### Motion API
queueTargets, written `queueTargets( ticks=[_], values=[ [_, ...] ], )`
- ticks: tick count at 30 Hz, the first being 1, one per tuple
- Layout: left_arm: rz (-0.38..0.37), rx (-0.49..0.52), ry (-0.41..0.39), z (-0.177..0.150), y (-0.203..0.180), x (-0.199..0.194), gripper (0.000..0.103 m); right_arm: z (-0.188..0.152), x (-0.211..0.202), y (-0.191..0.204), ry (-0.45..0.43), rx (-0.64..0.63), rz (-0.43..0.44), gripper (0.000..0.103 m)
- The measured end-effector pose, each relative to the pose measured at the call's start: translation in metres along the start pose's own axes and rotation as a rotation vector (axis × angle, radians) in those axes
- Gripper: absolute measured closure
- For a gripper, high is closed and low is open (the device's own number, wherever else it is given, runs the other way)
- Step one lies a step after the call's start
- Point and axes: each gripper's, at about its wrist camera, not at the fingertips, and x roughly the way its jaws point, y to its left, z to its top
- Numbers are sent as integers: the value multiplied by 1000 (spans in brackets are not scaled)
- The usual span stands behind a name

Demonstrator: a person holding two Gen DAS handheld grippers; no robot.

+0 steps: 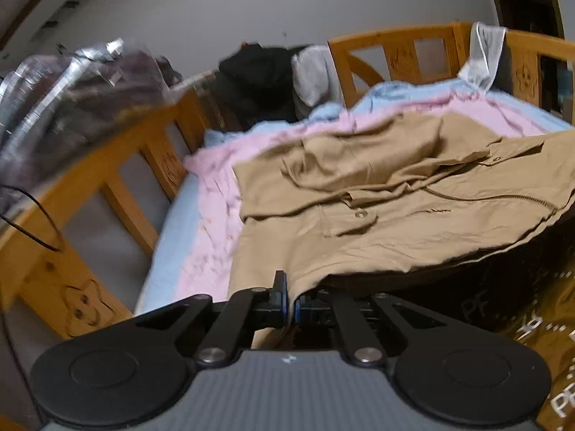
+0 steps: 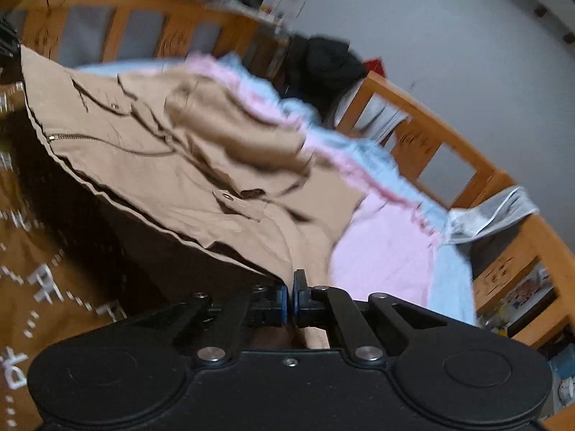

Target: Fold large clothes

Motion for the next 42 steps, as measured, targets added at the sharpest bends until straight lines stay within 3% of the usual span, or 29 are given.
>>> queueTargets(
  ticks=[6, 11, 15, 20, 25, 29, 32, 34, 36, 40, 42],
  values=[
    [-51, 1, 0, 23, 13, -39, 100, 20, -54, -25, 0, 80, 33, 102],
    [-67, -59, -23, 63, 17, -12, 100, 47, -37, -44, -7, 63, 47, 101],
    [-48, -96, -13, 112, 27, 44, 100, 79, 17, -74, -6, 122, 45, 101],
    [-36, -119, 135, 151, 45, 136, 100, 107, 112, -110, 67, 212, 48, 101],
    [-34, -99, 264, 152, 48, 216, 99, 116, 199, -110, 134, 241, 44, 99],
    [-104, -199, 359, 136, 58, 258, 97, 108, 242, -103, 178, 288, 52, 95],
    [-173, -292, 355, 124, 73, 262, 84, 99, 253, -110, 164, 376, 92, 78],
    [-174, -315, 318, 119, 85, 254, 29, 93, 247, -118, 126, 435, 122, 51],
    [-164, -334, 254, 116, 99, 240, 10, 85, 233, -128, 82, 505, 149, 35],
    [-218, -450, 208, 106, 127, 218, 9, 69, 201, -148, 8, 615, 154, 20],
    [-225, -537, 168, 98, 138, 203, 7, 61, 186, -154, -9, 640, 145, 18]
  ],
)
